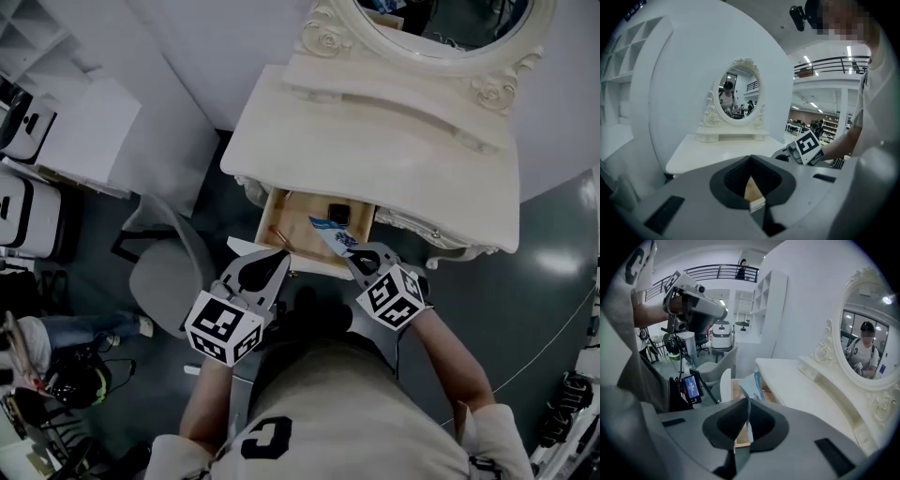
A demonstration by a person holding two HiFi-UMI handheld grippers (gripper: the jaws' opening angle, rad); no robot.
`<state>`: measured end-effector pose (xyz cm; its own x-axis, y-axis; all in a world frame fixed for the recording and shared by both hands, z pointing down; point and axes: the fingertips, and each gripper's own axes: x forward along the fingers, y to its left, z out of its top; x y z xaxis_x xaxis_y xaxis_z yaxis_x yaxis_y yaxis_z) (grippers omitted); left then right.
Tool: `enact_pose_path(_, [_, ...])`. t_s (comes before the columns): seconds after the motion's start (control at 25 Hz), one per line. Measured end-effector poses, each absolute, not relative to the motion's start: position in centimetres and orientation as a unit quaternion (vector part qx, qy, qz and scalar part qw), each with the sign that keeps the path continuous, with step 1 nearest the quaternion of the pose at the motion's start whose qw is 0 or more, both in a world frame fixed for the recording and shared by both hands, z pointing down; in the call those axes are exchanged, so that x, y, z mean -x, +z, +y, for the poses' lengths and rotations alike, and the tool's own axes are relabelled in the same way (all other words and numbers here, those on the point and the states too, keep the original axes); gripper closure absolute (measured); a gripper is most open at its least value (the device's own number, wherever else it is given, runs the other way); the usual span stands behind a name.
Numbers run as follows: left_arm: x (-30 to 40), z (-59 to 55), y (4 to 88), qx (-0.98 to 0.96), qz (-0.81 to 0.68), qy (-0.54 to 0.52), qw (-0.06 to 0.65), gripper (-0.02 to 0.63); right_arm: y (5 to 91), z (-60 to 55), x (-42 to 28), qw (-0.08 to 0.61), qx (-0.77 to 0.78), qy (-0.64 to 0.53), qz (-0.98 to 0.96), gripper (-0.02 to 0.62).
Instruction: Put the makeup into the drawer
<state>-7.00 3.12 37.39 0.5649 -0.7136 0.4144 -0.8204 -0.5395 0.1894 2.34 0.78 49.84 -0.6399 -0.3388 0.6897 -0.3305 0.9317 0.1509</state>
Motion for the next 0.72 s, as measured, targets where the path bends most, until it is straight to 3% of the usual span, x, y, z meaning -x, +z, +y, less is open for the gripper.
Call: enact_pose_path(0.72, [15.5, -2.8, 41.3, -0.865, -0.426, 0.130, 0.230, 0.552, 61.0, -6.0, 7.9, 0.499, -0.182, -0.012, -0.847, 0.568])
